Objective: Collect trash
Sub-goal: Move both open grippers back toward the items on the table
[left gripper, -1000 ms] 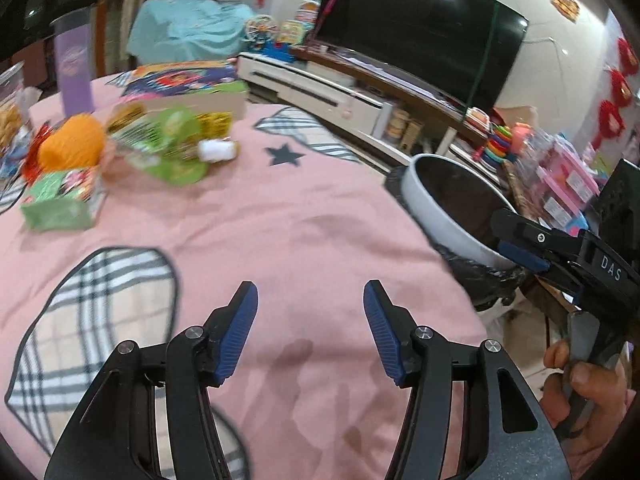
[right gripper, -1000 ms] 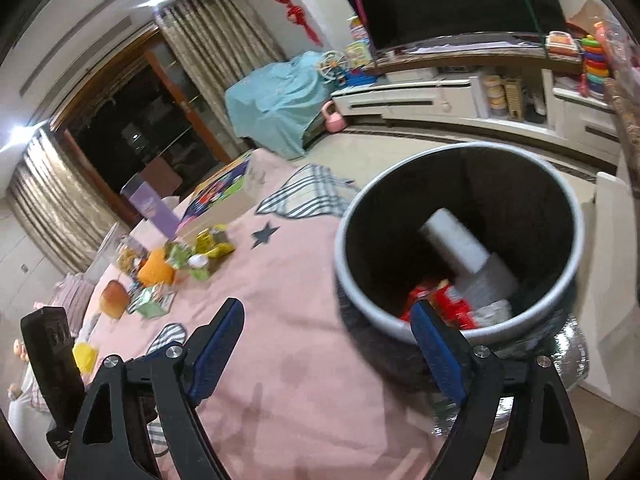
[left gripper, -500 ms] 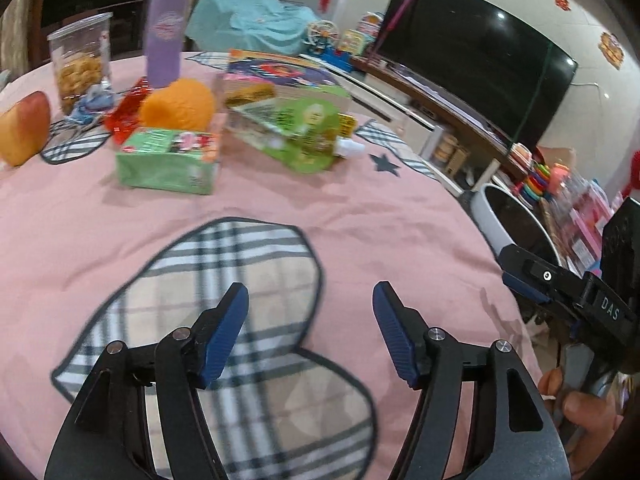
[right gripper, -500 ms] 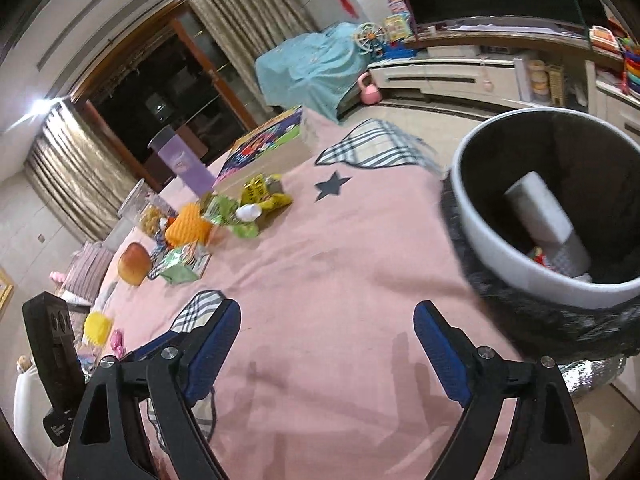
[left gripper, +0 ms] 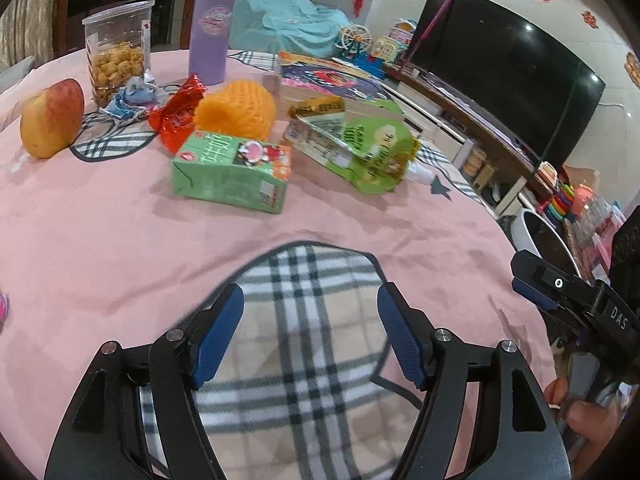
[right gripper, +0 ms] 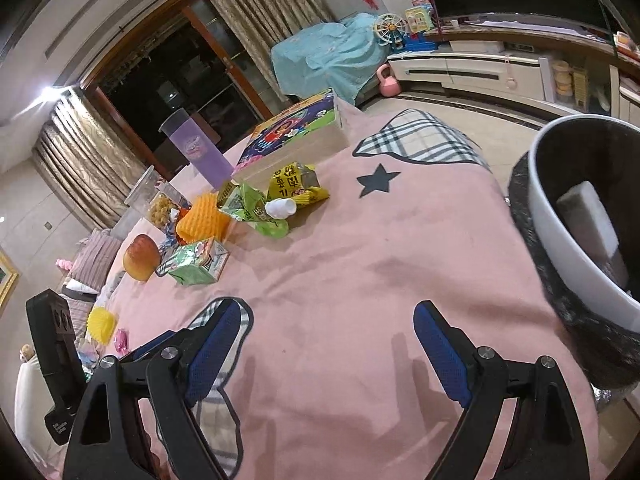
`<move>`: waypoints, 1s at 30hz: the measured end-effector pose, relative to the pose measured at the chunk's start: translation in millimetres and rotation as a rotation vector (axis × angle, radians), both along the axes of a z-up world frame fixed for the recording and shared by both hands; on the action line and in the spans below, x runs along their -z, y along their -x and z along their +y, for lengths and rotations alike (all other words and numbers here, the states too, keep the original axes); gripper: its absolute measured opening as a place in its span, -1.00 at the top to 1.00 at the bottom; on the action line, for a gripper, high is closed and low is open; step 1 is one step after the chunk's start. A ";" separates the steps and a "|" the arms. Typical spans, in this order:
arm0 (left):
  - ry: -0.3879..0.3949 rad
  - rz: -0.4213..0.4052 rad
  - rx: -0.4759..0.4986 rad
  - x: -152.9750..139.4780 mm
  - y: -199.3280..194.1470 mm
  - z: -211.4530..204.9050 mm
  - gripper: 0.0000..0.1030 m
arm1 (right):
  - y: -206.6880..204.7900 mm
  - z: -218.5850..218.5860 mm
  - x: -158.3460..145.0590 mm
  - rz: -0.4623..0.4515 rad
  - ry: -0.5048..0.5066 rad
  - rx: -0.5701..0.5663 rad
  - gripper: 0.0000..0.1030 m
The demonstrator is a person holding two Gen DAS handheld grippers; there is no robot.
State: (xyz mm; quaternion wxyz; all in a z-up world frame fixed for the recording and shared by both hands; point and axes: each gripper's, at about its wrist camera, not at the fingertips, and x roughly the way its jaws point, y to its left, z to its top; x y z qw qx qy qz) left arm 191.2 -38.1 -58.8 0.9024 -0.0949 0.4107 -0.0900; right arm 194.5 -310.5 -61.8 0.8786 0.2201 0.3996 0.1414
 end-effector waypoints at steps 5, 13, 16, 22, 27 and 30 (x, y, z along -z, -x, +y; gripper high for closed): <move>-0.013 -0.001 -0.030 -0.2 -16.7 10.0 -0.45 | -11.8 8.7 1.0 -0.004 -0.008 -0.015 -0.74; -0.063 -0.009 -0.075 -3.1 -56.8 16.4 -0.46 | -37.8 28.2 -0.9 -0.032 0.000 -0.051 -0.73; -0.112 -0.010 -0.103 -0.5 -67.7 19.1 -0.46 | -52.2 36.8 0.0 -0.038 0.002 -0.064 -0.72; -0.125 0.002 -0.150 6.5 -64.2 45.0 -0.46 | -83.4 54.8 8.4 -0.032 0.044 -0.100 -0.36; -0.130 0.016 -0.200 8.9 -46.3 74.3 -0.46 | -90.9 64.7 11.0 -0.036 0.043 -0.131 0.14; -0.112 0.030 -0.239 11.5 -36.1 93.1 -0.46 | -84.4 74.9 8.2 -0.048 0.026 -0.175 0.36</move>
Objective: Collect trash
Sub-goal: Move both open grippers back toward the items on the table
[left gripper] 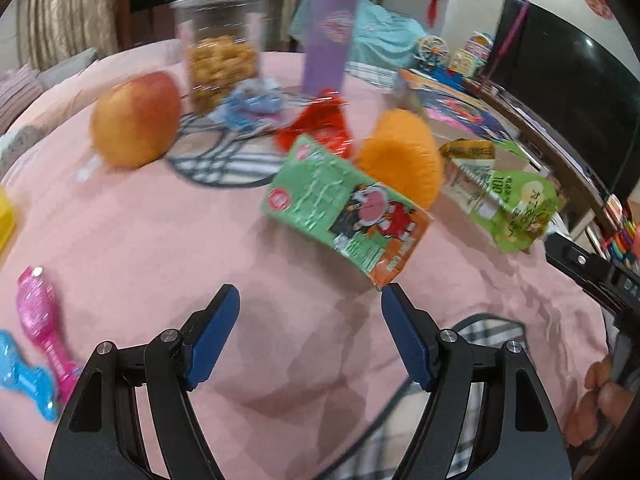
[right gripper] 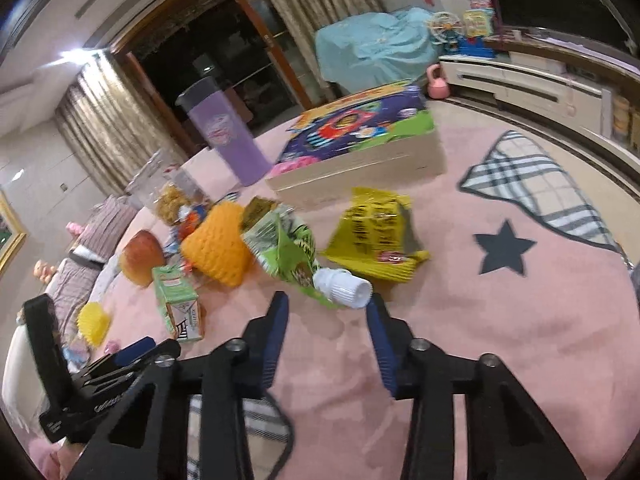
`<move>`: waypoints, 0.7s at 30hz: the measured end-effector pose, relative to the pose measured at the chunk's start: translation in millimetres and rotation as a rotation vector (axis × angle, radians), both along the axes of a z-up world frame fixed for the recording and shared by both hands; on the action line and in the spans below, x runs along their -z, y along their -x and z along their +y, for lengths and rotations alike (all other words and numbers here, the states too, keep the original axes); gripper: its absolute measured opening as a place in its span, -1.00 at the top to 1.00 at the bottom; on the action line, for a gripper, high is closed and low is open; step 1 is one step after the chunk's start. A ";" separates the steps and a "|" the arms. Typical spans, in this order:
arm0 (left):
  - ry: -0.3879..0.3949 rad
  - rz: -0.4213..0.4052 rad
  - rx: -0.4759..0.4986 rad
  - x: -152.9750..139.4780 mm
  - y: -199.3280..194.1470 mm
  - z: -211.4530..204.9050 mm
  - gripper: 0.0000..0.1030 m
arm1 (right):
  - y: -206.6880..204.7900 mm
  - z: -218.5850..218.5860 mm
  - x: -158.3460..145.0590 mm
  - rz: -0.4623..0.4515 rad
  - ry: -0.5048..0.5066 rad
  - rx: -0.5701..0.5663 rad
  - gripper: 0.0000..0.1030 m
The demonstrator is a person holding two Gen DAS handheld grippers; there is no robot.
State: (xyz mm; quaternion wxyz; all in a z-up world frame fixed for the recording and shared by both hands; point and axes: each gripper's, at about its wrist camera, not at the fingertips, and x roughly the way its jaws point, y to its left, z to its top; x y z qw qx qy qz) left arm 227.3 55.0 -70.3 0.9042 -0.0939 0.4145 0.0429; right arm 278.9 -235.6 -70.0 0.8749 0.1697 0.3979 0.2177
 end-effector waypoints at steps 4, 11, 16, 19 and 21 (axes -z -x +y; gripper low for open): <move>0.038 -0.005 -0.007 -2.3 10.0 9.0 -0.46 | 11.9 17.9 -3.5 0.002 -0.038 -0.098 0.41; 0.056 -0.041 0.016 -16.7 0.1 -6.5 -0.74 | 22.6 11.7 -0.3 0.018 -0.068 -0.058 0.25; 0.047 -0.023 -0.025 -14.1 -24.5 -14.0 -0.75 | 12.5 -8.1 0.0 0.025 -0.060 0.040 -0.01; 0.084 -0.002 -0.047 -10.0 -37.3 -10.7 -0.75 | 2.4 -8.5 1.7 0.042 -0.078 0.044 -0.01; 0.092 0.004 -0.058 -7.9 -43.5 -8.9 -0.75 | -2.1 -8.8 -1.0 0.027 -0.047 0.070 -0.03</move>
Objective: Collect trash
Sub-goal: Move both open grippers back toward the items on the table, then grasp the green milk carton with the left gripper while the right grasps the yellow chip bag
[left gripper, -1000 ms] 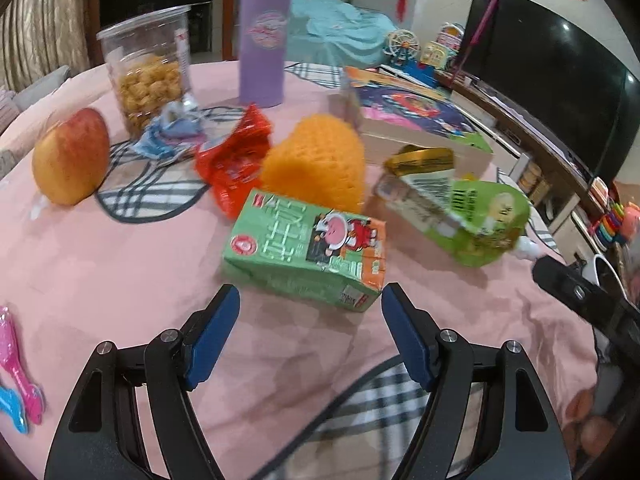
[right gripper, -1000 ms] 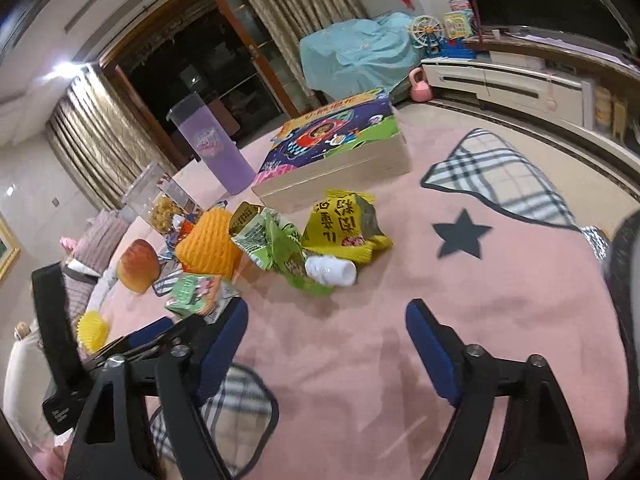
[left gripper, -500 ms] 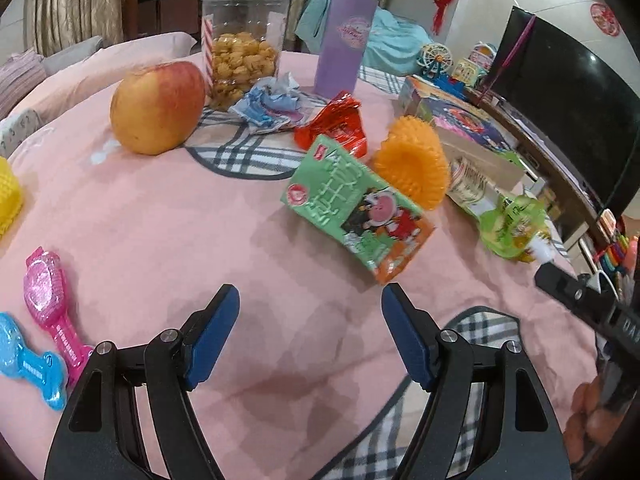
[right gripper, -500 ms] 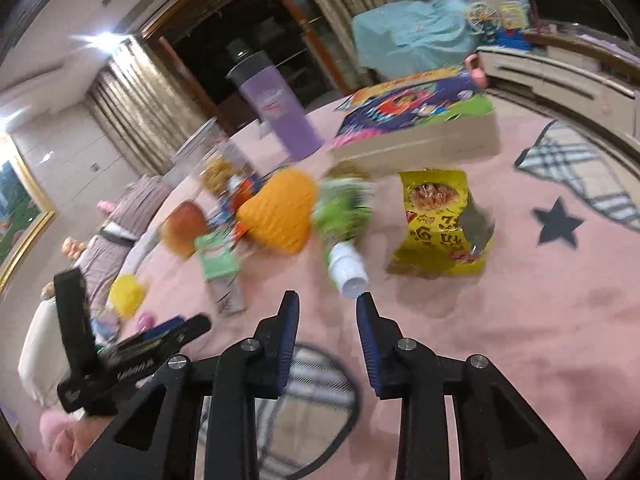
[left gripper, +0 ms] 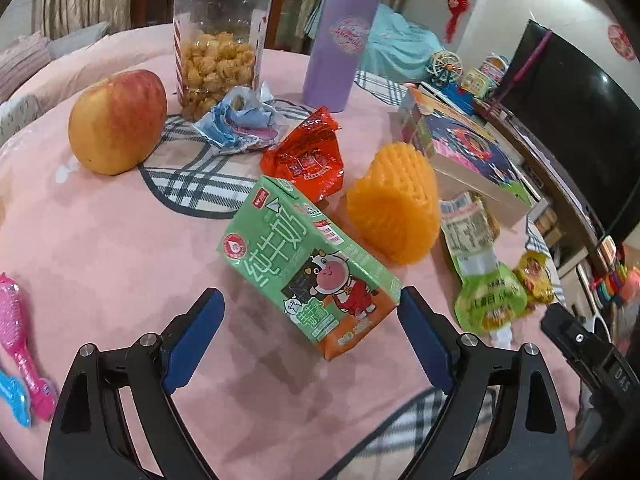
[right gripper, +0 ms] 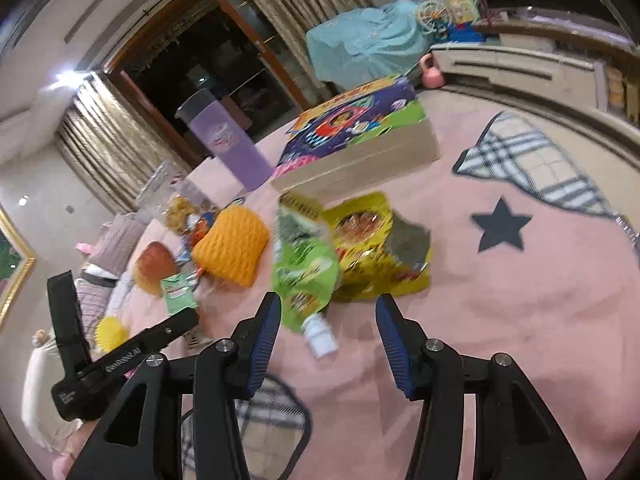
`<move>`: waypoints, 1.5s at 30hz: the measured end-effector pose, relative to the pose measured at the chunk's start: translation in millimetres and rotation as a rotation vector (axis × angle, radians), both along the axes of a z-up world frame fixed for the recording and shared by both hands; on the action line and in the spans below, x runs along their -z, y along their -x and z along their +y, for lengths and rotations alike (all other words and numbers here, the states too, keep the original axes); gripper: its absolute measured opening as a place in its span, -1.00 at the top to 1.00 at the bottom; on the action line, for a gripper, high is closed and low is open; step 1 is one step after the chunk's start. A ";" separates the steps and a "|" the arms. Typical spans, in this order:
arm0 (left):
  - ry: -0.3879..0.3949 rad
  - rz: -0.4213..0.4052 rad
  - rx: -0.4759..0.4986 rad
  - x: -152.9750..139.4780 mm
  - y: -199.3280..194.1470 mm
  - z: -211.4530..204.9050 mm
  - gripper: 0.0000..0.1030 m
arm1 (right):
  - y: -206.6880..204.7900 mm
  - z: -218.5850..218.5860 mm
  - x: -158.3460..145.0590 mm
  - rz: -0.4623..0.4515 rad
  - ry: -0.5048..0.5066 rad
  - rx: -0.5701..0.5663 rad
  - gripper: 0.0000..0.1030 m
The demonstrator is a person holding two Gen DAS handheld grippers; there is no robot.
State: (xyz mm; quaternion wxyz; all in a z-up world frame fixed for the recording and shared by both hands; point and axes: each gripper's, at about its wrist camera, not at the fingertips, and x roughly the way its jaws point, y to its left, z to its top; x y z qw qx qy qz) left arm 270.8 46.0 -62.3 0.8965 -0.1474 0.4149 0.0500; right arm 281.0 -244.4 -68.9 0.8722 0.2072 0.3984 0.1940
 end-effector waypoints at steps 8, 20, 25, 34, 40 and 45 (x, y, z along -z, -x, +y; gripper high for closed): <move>0.027 0.008 -0.005 12.1 -8.3 5.9 -0.75 | -27.8 -14.4 9.4 0.018 0.012 0.072 -0.41; 0.088 -0.003 -0.041 1.7 -12.3 6.9 -0.75 | -39.0 -13.8 27.0 0.067 -0.007 0.063 0.10; 0.016 0.018 -0.075 10.5 -25.3 -1.9 -0.74 | -29.7 -14.8 23.5 0.056 -0.010 0.062 0.14; -0.048 -0.033 0.013 6.5 -3.5 -12.1 -0.02 | 4.1 -37.0 15.2 0.040 -0.049 0.079 0.15; -0.041 -0.050 0.107 4.2 36.5 -33.3 0.04 | 28.6 -52.3 13.2 0.037 -0.056 0.084 0.15; -0.039 -0.073 0.214 -4.6 65.5 -64.4 0.06 | 50.0 -68.0 9.1 0.030 -0.062 0.092 0.15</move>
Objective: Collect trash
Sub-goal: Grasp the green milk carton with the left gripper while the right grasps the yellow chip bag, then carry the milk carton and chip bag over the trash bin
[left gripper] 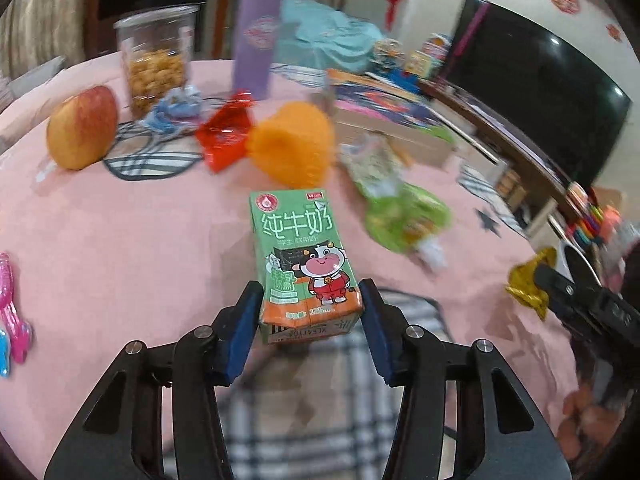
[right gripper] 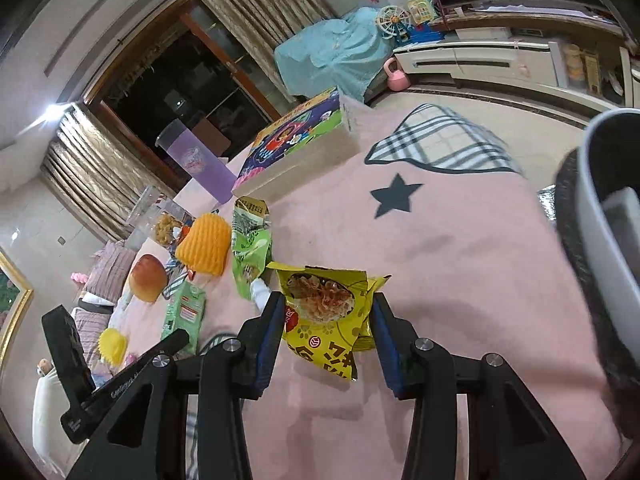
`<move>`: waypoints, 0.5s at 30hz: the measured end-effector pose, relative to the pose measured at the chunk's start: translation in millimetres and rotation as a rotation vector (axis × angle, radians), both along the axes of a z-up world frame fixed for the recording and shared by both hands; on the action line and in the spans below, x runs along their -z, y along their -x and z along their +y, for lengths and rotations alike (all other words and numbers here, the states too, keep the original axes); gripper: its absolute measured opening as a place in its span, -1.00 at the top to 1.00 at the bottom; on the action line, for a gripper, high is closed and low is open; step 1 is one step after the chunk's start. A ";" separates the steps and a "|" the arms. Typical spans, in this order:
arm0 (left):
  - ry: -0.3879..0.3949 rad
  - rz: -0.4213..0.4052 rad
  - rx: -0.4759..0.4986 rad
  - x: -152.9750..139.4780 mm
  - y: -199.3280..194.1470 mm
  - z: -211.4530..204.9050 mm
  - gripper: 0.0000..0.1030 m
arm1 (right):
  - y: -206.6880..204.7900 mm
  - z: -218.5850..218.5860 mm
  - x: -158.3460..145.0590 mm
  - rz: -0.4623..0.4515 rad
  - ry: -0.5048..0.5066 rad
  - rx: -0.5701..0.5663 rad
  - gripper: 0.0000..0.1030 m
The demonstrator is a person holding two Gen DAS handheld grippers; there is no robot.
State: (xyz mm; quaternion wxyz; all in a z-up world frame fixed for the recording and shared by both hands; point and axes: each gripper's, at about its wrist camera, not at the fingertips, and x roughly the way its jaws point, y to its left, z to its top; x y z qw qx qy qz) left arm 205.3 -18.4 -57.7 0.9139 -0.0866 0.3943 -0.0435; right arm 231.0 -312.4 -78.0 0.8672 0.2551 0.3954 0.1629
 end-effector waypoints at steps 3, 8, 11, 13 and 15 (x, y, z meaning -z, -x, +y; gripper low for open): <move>-0.014 -0.026 0.069 -8.4 12.8 -25.0 0.07 | 14.3 -11.2 -5.1 -0.012 -0.004 0.014 0.15; -0.034 -0.060 0.173 -19.4 26.8 -65.7 0.07 | 35.7 -32.5 -9.5 -0.023 -0.003 0.039 0.15; -0.030 -0.061 0.212 -21.0 32.0 -80.4 0.07 | 46.8 -45.6 -10.0 -0.024 -0.007 0.061 0.15; -0.032 -0.061 0.235 -20.7 34.8 -90.4 0.07 | 53.7 -54.2 -10.8 -0.026 -0.008 0.075 0.15; -0.034 -0.061 0.258 -21.5 37.7 -100.5 0.07 | 60.2 -63.8 -12.0 -0.030 -0.006 0.093 0.15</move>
